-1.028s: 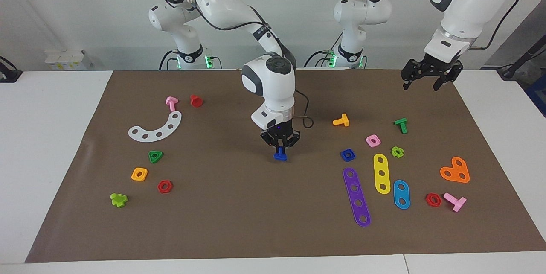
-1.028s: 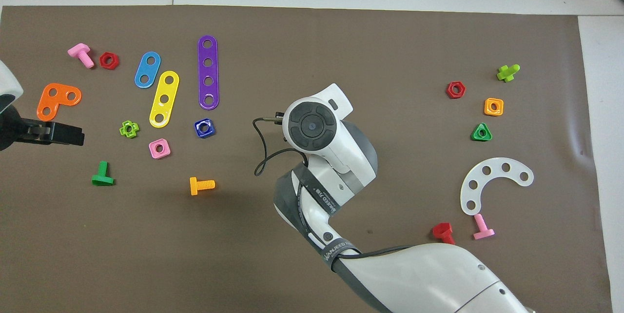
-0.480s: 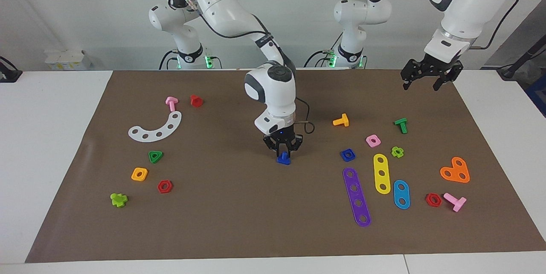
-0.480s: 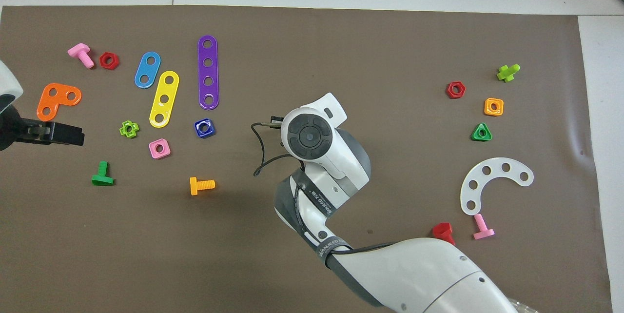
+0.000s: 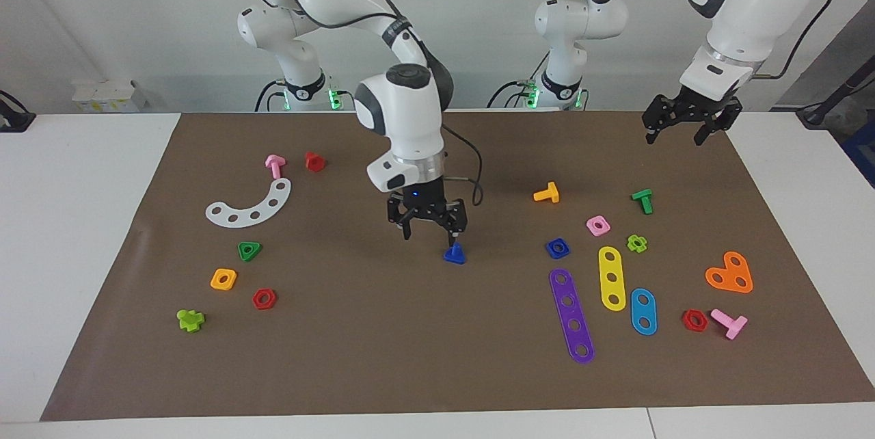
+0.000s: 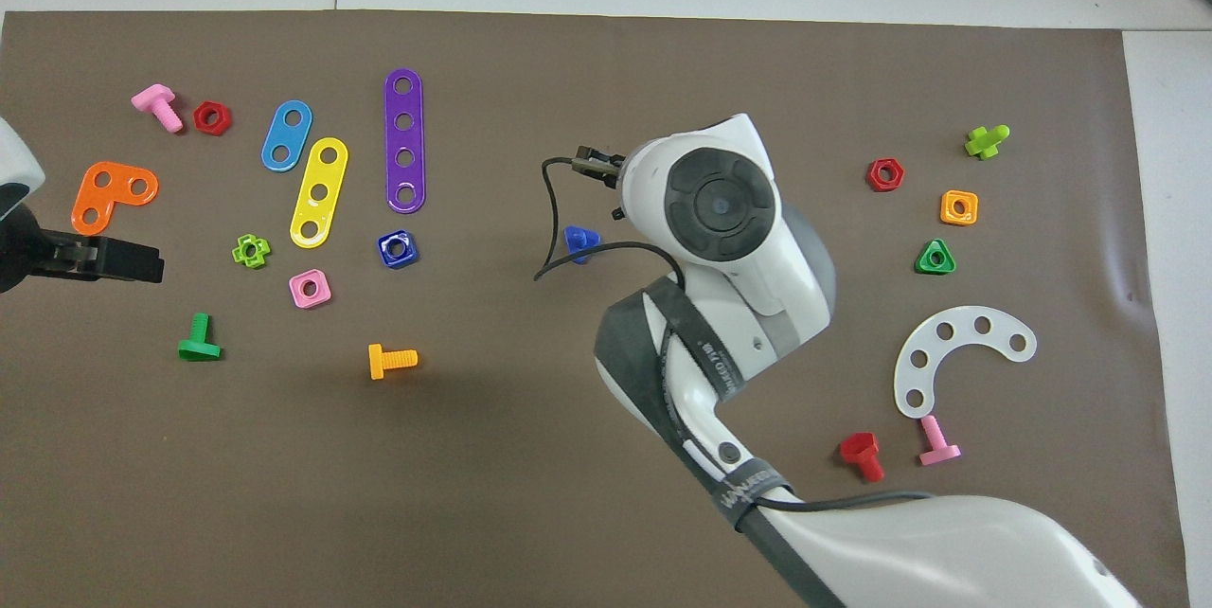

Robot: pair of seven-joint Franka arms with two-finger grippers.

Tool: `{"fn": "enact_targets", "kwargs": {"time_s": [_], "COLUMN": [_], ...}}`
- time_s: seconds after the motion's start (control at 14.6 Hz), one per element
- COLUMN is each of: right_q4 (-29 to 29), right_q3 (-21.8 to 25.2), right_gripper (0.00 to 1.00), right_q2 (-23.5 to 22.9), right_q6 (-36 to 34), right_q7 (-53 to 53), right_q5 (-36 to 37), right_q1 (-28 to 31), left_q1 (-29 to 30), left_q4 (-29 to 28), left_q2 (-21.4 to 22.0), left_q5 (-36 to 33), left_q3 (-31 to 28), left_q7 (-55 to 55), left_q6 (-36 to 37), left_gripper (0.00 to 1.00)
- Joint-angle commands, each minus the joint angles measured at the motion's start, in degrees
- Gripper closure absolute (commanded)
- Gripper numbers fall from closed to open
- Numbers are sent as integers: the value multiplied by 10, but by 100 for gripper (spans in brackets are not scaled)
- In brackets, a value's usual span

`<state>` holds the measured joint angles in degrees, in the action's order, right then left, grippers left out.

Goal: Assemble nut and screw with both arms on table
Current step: 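Open the right gripper and withdraw the right arm to rest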

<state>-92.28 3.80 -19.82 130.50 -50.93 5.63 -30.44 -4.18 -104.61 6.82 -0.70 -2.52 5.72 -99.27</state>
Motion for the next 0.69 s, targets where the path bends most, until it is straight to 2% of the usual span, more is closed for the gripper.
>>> {"fn": "enact_targets", "kwargs": {"time_s": [0.0, 0.14, 0.34, 0.62], "right_q4": [-19, -19, -23, -34], "right_q3": [-7, -8, -7, -7], "right_gripper": [0, 0, 0, 0], "right_q2": [57, 92, 136, 179], "right_q6": [-54, -108, -206, -311], "right_q7": [64, 127, 223, 331], "right_q5": [0, -3, -54, -55], "right_q1": [50, 91, 149, 226], "left_q1": [-7, -7, -8, -8], "left_q4": [-9, -9, -8, -10], "left_q2": [12, 12, 12, 12], "left_q5": [-12, -12, -12, -11], "left_q3": [2, 2, 8, 12], "left_q7": [3, 2, 2, -18], "left_q6": [-5, -4, -11, -15], "left_gripper": [0, 0, 0, 0]}}
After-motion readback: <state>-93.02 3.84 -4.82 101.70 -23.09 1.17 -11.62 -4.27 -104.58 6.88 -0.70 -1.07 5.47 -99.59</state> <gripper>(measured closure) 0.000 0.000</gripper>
